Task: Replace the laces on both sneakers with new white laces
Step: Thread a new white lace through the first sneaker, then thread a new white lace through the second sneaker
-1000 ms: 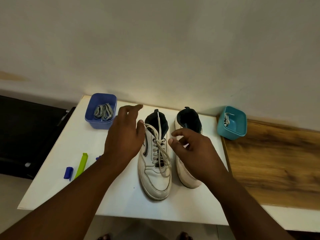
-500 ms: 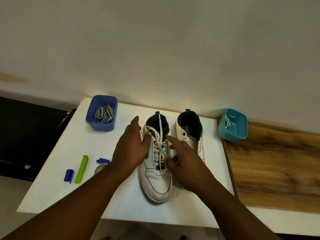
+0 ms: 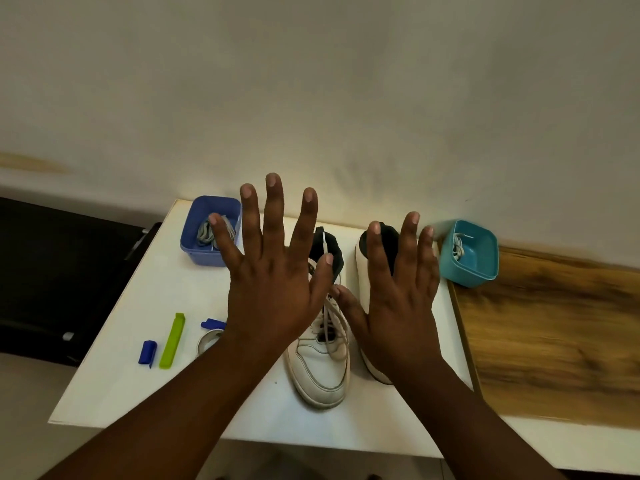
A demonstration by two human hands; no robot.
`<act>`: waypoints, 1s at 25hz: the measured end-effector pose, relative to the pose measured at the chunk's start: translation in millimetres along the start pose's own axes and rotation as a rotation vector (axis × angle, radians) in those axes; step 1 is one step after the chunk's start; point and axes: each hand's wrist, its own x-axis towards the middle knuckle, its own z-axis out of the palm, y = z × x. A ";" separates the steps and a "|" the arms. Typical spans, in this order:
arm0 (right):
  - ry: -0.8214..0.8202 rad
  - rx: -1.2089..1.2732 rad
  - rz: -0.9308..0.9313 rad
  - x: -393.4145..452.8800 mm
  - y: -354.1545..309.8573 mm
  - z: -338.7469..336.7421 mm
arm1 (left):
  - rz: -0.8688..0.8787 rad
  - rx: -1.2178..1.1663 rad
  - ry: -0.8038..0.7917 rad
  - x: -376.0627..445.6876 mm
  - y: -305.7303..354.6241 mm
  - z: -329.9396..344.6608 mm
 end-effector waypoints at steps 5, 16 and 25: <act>0.139 -0.041 0.004 11.9 9.0 -17.0 | 0.025 -0.075 0.110 7.0 -14.7 -18.7; 0.276 -0.077 -0.002 27.9 17.0 -73.6 | 0.304 -0.182 0.147 24.7 49.0 -49.0; 0.211 -0.078 0.274 38.1 167.3 -113.4 | 0.454 -0.087 -0.011 49.8 128.4 2.2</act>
